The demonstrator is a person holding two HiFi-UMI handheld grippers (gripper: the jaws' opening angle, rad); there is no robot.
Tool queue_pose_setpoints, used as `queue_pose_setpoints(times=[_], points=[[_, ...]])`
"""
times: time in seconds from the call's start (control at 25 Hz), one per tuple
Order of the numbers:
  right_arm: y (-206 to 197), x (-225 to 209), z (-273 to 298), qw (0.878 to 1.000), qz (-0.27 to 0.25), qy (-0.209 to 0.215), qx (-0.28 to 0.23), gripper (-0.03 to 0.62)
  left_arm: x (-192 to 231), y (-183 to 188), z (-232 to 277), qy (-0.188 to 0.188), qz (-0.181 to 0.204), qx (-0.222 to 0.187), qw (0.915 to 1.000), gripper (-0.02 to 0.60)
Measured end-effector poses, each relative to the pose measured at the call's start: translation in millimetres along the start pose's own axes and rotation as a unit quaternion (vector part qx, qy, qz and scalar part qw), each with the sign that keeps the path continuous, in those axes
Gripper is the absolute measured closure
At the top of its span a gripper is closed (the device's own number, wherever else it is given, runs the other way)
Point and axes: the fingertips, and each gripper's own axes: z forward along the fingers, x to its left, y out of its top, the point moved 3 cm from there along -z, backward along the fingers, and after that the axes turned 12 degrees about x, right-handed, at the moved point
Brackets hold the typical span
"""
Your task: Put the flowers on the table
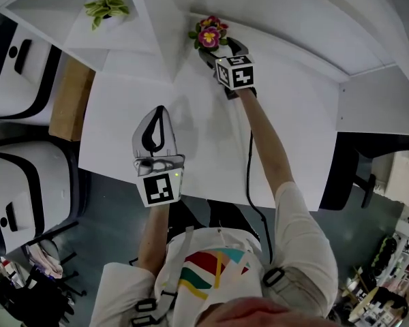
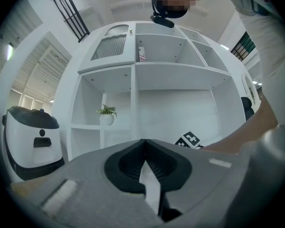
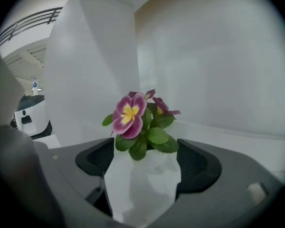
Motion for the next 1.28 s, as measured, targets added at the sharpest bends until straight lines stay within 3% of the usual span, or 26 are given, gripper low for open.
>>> queue_pose_setpoints(times=[0.44,0.68,0.88,1.04,1.2,1.28], points=[[3,29,-89,0.999,-0.036,0.006,-0.029,0.203,-22,31,-36,0.006,0.006,-0.038,0.9992,0.577],[7,73,-188,0.995,-0.032,0.013,-0.093,0.211,-32,48,-60,0.014,-0.002,-0.054,0.9985,0.577],[-2,104,-280,0.986,-0.003,0.008,-0.168,0.382,-47,63,-82,0.016,0.017,-0.069,0.9973,0.577],[-14,120,-326,0.981,-0.004,0.011,-0.196,0.515,-59,68,-99,0.019,0.033,-0.074,0.9966,0.577],[-32,129,-353,0.978,-0.009,0.006,-0.206,0.594,-73,65,-112,0.013,0.051,-0.07,0.9961,0.577],[-39,129,-360,0.978,-0.012,0.005,-0.208,0.594,-78,66,-115,0.012,0.054,-0.07,0.996,0.577]])
